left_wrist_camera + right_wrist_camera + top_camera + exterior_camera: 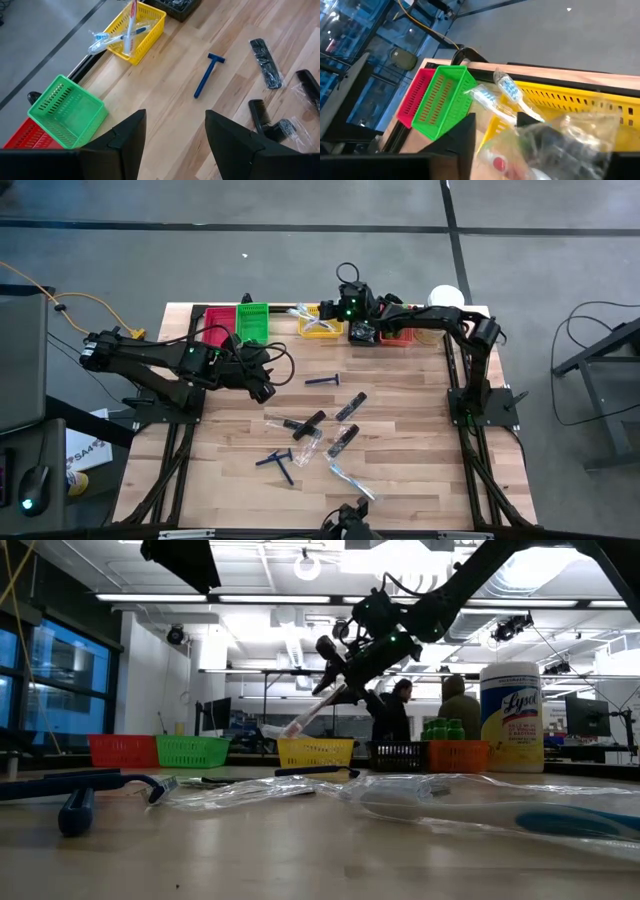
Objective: Pick & Place Travel size toiletries
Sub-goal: Put the orange toothbrush into the yellow bin, then put the light blue toothbrush into the yellow bin
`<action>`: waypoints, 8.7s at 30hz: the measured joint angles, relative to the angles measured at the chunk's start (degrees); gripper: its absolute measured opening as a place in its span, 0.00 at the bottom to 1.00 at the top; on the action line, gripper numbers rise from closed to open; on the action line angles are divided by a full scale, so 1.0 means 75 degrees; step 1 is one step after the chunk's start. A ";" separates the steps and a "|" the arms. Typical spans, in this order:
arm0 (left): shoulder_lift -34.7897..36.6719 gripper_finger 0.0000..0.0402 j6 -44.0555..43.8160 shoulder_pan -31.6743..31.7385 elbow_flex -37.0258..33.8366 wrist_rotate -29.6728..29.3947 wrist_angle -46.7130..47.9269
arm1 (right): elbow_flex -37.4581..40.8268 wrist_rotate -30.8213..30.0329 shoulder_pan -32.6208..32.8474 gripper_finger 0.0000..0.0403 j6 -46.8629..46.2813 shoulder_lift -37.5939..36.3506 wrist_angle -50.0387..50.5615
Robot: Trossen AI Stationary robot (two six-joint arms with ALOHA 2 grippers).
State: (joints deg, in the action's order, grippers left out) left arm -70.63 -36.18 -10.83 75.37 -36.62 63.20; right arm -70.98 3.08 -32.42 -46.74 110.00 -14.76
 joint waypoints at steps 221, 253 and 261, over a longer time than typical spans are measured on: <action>0.3008 0.49 0.0789 -0.0009 -0.1862 0.1577 0.0047 | -0.0275 -0.1927 0.9052 0.57 0.2001 0.0862 0.5073; 0.3582 0.49 0.0766 -0.0006 -0.1859 0.1443 0.0033 | -0.0230 -0.0777 0.7727 0.05 0.1609 -0.0561 0.5429; 0.3608 0.49 0.0771 -0.0007 -0.1859 0.1360 -0.0016 | -0.0240 -0.1013 0.6145 0.05 0.2021 -0.1796 0.5679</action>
State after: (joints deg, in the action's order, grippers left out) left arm -43.57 -30.40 -10.88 61.43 -26.42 63.08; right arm -72.78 -4.52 13.66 -31.58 96.53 27.83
